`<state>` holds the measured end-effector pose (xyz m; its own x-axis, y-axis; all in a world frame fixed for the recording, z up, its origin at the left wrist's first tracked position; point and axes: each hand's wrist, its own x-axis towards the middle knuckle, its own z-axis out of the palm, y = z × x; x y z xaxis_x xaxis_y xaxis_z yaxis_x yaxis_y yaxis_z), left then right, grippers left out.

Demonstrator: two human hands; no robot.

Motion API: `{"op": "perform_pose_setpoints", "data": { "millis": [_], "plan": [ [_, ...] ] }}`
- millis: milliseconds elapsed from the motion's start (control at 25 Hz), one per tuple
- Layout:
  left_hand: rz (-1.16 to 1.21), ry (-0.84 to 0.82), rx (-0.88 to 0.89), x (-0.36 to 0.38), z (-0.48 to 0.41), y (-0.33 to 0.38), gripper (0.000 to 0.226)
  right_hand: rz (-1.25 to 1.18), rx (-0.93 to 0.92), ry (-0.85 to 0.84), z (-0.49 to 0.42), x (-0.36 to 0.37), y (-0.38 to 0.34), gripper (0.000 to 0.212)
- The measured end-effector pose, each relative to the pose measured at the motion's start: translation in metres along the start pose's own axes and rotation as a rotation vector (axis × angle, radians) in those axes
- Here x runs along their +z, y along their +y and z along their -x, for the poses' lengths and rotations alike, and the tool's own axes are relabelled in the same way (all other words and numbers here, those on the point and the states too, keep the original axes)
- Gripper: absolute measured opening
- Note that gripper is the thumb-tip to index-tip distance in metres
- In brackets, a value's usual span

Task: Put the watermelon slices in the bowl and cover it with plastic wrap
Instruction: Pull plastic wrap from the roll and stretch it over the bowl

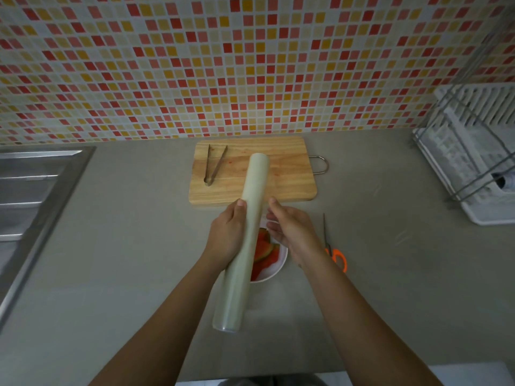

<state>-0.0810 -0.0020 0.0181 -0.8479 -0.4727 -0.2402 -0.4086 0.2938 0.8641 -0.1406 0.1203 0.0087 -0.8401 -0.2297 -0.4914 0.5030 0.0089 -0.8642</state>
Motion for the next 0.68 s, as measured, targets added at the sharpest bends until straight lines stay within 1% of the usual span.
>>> {"op": "perform_pose_setpoints", "data": {
  "millis": [120,200,320,400,440,520,560,600,680],
  "plan": [
    [-0.016,-0.006,0.013,0.005,0.0,0.002,0.044,-0.019,-0.048,-0.02,0.001,-0.001,0.002,0.018],
    [-0.027,-0.009,0.008,0.007,-0.001,0.004,0.044,-0.015,-0.04,-0.039,0.001,-0.003,0.001,0.012],
    [0.015,-0.018,-0.011,0.006,-0.004,0.006,0.041,-0.081,0.086,-0.036,-0.001,-0.007,-0.003,0.012],
    [0.104,-0.036,-0.088,0.006,-0.005,0.007,0.038,-0.145,0.172,-0.001,-0.001,-0.008,-0.007,0.011],
    [0.145,-0.047,-0.144,0.005,-0.005,0.008,0.038,-0.19,0.199,0.029,0.0,-0.008,-0.008,0.011],
    [0.206,-0.06,-0.198,0.004,-0.005,0.011,0.041,-0.241,0.222,0.054,0.004,-0.01,-0.009,0.028],
    [0.23,-0.062,-0.189,0.004,-0.004,0.012,0.042,-0.202,0.219,0.036,0.006,-0.012,-0.009,0.037],
    [0.244,-0.062,-0.169,0.003,-0.004,0.014,0.04,-0.128,0.203,0.002,0.008,-0.013,-0.009,0.04],
    [0.24,-0.071,-0.119,0.002,-0.002,0.016,0.032,-0.021,0.133,-0.059,0.012,-0.012,-0.007,0.034]
  ]
}}
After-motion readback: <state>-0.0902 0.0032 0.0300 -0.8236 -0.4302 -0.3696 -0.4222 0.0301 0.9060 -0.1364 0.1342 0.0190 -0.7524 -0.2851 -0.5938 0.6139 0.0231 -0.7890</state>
